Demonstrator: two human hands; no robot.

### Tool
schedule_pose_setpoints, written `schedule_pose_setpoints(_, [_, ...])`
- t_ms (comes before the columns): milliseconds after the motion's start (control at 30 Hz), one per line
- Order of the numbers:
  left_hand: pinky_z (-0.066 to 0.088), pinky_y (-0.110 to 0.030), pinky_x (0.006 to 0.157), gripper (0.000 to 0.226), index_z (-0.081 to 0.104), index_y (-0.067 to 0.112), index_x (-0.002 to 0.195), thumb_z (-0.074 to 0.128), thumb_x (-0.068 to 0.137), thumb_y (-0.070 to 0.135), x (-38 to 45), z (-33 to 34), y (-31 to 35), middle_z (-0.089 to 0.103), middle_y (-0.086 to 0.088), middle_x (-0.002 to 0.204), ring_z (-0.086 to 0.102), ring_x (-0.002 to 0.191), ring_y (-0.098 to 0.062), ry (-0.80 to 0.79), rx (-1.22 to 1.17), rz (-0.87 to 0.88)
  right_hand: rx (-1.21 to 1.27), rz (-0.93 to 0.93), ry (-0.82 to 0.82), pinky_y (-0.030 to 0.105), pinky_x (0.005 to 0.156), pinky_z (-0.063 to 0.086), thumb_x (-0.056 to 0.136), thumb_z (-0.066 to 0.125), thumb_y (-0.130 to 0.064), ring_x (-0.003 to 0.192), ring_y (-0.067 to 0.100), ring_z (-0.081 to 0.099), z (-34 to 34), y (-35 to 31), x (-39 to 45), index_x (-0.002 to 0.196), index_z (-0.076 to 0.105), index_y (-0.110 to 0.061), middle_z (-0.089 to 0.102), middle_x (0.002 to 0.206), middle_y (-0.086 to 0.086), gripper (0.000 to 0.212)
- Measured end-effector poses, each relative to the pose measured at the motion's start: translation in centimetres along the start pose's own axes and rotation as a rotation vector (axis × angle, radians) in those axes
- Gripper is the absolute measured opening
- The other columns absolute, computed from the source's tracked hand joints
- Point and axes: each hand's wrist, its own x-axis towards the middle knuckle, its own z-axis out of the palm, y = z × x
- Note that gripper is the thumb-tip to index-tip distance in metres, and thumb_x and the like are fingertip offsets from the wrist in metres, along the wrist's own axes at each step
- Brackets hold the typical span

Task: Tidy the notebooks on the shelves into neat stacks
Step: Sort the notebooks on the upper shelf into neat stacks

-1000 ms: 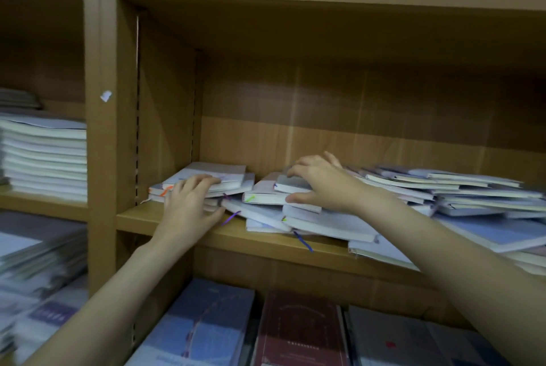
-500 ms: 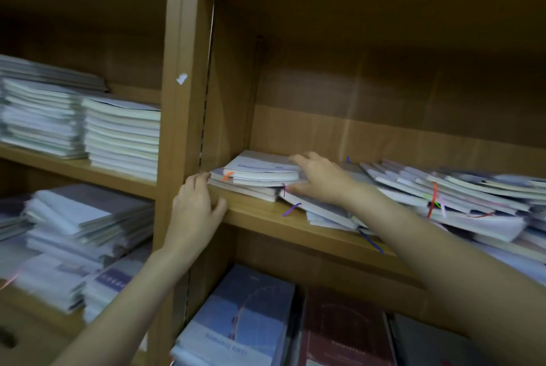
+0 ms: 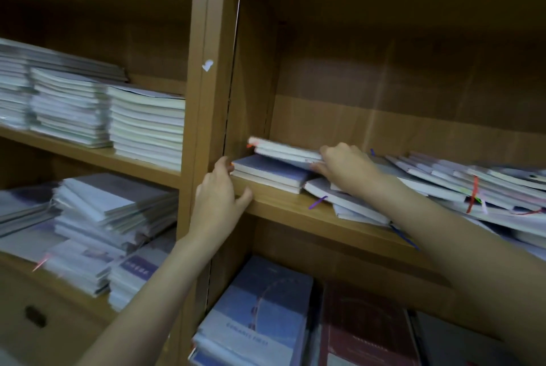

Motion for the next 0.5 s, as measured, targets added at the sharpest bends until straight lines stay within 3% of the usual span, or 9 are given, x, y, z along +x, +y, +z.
schedule_pose_setpoints(133, [0.033,-0.033,0.106,0.075,0.017,0.008,0.146,0.061,0.088,0.023,0.2,-0.2,0.0,0.043,-0.006,0.14,0.04,0.129,-0.02,-0.036,-0.003,-0.007,-0.001,0.011,0.005,0.033,0.066,0.035,0.098,0.044,-0.033,0.09,0.033,0.056,-0.1,-0.9,0.3,0.103,0.054,-0.005,0.058,0.098,0.014,0.03])
schedule_pose_setpoints(200, [0.032,-0.032,0.107,0.08,0.013,0.009,0.147,0.064,0.086,0.022,0.6,-0.3,-0.1,0.038,-0.007,0.145,0.037,0.132,-0.019,-0.055,0.0,0.0,-0.004,-0.017,-0.013,0.032,0.065,0.035,0.094,0.048,-0.02,0.092,0.034,0.057,0.4,-1.2,0.3,0.109,0.052,-0.005,0.059,0.101,0.016,0.021])
schedule_pose_setpoints(333, [0.033,-0.03,0.106,0.087,0.006,0.011,0.149,0.065,0.085,0.016,1.2,-0.7,-0.2,0.032,-0.008,0.149,0.036,0.134,-0.021,-0.085,-0.038,-0.017,0.045,0.006,0.025,0.034,0.061,0.035,0.088,0.046,-0.001,0.088,0.036,0.057,1.5,-1.1,0.2,0.12,0.045,-0.008,0.059,0.099,0.016,0.032])
schedule_pose_setpoints(500, [0.033,-0.03,0.105,0.088,0.006,0.014,0.149,0.066,0.084,0.013,1.4,-1.1,-0.3,0.033,-0.006,0.149,0.038,0.133,-0.02,-0.107,-0.074,-0.04,0.087,0.032,0.077,0.033,0.055,0.032,0.088,0.045,0.005,0.072,0.029,0.047,2.2,-1.1,0.1,0.119,0.04,-0.009,0.06,0.096,0.016,0.034])
